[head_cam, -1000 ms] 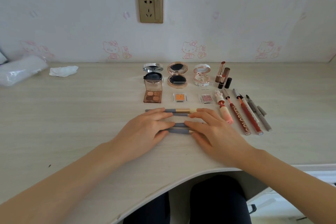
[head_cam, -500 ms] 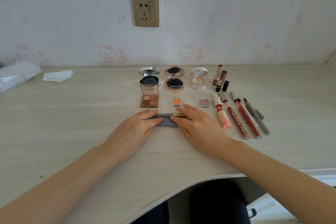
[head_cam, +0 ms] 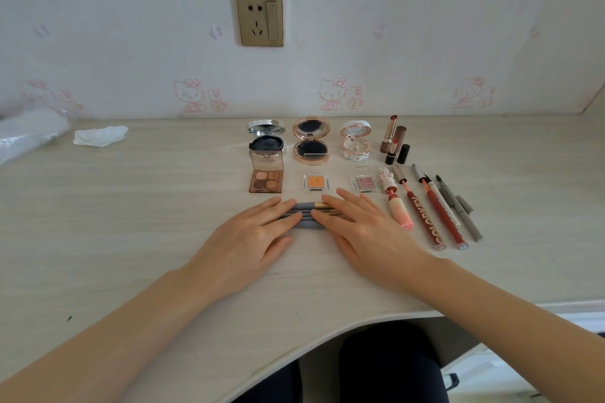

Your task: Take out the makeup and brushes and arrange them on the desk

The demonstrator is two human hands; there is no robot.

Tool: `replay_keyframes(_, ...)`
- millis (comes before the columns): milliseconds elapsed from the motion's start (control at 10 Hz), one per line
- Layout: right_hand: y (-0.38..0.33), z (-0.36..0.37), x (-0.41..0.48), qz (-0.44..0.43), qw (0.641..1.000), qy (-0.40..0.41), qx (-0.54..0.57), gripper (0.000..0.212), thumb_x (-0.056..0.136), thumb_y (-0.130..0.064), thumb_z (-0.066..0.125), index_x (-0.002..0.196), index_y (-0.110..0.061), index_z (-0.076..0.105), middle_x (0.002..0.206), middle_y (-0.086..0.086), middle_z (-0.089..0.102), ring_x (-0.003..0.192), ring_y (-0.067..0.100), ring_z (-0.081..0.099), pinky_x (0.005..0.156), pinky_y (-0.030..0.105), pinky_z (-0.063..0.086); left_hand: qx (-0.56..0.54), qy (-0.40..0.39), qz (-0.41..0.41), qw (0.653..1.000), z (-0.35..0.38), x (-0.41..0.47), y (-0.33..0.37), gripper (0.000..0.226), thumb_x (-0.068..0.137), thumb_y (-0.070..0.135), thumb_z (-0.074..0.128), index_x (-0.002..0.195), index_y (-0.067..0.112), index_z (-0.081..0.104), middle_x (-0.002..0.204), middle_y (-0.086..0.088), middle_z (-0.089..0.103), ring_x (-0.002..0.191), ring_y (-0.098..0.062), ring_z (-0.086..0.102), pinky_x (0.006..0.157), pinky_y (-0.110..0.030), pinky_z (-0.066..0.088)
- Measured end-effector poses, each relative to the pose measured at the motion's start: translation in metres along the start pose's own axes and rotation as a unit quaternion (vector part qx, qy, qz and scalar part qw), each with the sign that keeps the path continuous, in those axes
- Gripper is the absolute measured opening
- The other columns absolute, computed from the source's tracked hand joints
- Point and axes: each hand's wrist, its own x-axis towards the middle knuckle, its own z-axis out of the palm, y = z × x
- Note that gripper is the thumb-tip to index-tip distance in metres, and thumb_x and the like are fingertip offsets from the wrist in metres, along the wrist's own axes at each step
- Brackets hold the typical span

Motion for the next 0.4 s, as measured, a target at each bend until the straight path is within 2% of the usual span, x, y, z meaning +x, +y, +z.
replay_keyframes(200,-0.001,-0.0029,-0.0033,0.0,1.0,-0.01,-0.003,0.041,0.092,-0.016,0.058,0.132,-0.023,0.054,0.141,0.006,0.049,0.135,0.03,0.039,0.107,0.05,0.038,0.016,-0.001,0.012,1.0,-0.0041,-0.0021,0.0036,0.048,0.094,0.041,0.033,0.129,0.023,0.059,0.141,0.005,0.051,0.135,-0.012,0.041,0.11,-0.03,0.03)
replay_keyframes(400,-0.002,-0.0056,-0.0034,0.012,1.0,0.005,0.0,0.043,0.092,-0.015,0.054,0.134,-0.022,0.052,0.142,0.005,0.049,0.137,0.029,0.038,0.11,0.047,0.034,-0.004,-0.001,-0.019,1.0,-0.0071,-0.0031,0.0065,0.055,0.092,0.046,0.028,0.137,0.024,0.051,0.144,0.01,0.046,0.137,-0.007,0.035,0.111,-0.026,0.025)
